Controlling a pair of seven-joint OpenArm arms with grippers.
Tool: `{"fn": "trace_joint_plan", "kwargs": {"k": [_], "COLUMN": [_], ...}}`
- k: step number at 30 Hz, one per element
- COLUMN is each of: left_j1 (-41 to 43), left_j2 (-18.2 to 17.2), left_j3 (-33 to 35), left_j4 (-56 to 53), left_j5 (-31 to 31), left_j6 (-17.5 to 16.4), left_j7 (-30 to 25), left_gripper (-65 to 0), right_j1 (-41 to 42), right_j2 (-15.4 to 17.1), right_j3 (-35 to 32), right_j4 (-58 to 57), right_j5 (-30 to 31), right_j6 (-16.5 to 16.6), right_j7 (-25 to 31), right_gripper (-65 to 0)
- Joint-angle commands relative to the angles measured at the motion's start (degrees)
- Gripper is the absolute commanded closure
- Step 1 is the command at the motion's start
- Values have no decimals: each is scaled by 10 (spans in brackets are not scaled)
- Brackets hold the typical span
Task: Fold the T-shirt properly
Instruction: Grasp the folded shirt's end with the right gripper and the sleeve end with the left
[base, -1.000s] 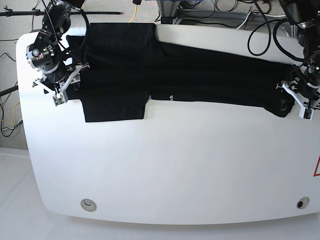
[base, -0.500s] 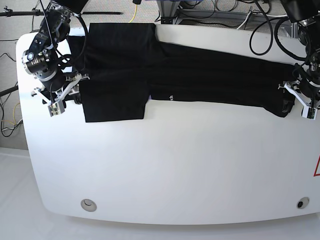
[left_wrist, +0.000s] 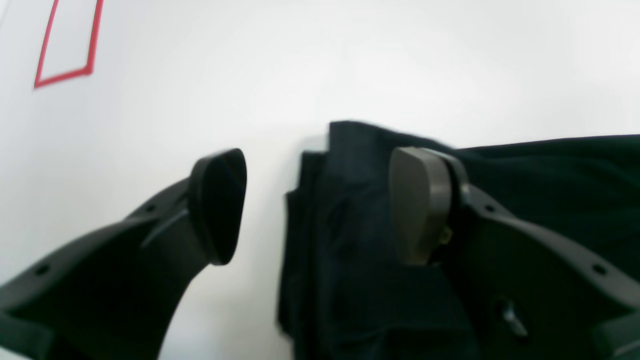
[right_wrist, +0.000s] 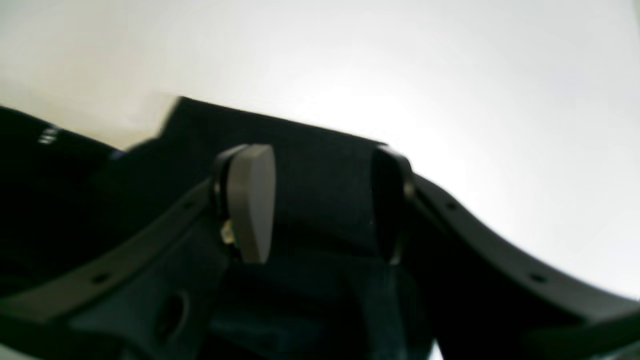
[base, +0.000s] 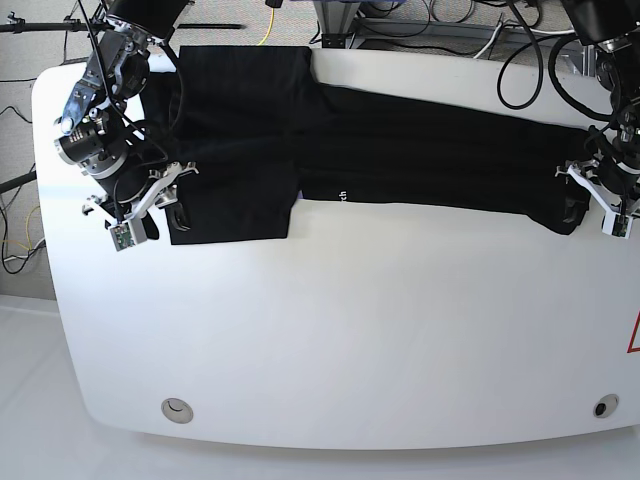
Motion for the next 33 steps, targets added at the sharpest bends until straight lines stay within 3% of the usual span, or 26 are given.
{"fn": "trace_joint_plan", "kwargs": {"k": [1, 12, 14, 18, 20, 26, 30, 33], "left_j1": [-5, 8, 20, 32, 37, 43, 46, 46], "left_j2": [-12, 6, 11, 16, 17, 16, 17, 17], "left_j3": [-4, -3, -6, -9, -13, -31, -43, -45], "left_j4": [9, 7, 12, 14, 15, 18, 19, 16], "left_j5": [-4, -7, 1, -6, -15, -61, -87, -93], "left_j6": [3, -8, -10, -13, -13, -16, -16, -17], "left_j7": [-13, -8, -11, -5, -3, 6, 9, 11], "left_gripper": [-419, -417, -392, -339, -315, -308, -388, -403], "right_j1": [7, -2, -19, -24, -24, -13, 1, 9], "right_j2": [3, 1, 1, 0, 0, -1, -1, 0], "right_j3": [-2, -48, -100, -127, -128, -124, -115, -111], "right_j4": [6, -33, -43, -51, -55, -54, -64, -72], "right_j5": [14, 12, 9, 8, 8, 3, 5, 5], "right_j6": [-1, -1, -1, -1, -1, -1, -1, -1], "right_j7": [13, 17, 28, 34, 32, 26, 15, 12], "right_gripper": [-300, -273, -197, -96, -76, -111, -153, -169]}}
